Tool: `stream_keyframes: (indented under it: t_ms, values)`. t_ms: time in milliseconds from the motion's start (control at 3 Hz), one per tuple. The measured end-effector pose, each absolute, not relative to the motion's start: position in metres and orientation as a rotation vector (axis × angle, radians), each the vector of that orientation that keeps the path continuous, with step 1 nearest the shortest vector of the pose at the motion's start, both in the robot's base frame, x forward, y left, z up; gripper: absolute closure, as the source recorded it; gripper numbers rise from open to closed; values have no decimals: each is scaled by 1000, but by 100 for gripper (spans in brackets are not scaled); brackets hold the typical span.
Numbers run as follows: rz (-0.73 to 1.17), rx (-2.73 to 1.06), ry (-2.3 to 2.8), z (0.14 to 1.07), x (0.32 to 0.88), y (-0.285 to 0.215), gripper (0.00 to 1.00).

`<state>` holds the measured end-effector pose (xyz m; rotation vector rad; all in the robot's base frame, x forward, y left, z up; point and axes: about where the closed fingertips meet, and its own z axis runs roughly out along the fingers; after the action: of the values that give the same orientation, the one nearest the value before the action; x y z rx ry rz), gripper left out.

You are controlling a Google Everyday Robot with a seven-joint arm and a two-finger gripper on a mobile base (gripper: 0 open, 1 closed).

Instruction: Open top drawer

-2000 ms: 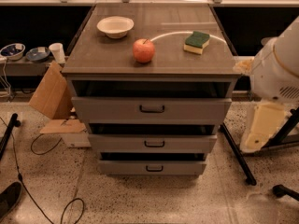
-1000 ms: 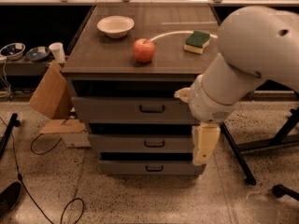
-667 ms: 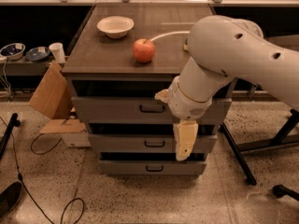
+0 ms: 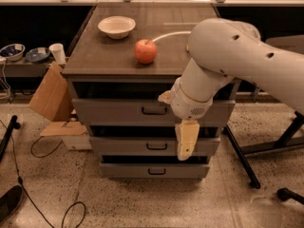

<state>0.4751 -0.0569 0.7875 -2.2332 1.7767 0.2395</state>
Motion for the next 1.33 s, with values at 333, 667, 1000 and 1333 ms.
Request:
stream_keyframes:
  t_ms: [333,667,1000,1333]
  values:
    - [281,-2212,1817,763,497,-69,0]
    - [314,-2168,1868,730,514,-88,0]
    - [326,-2120,1909,704,527,-93,0]
    - [310,-2090,1914,695,541,-78,0]
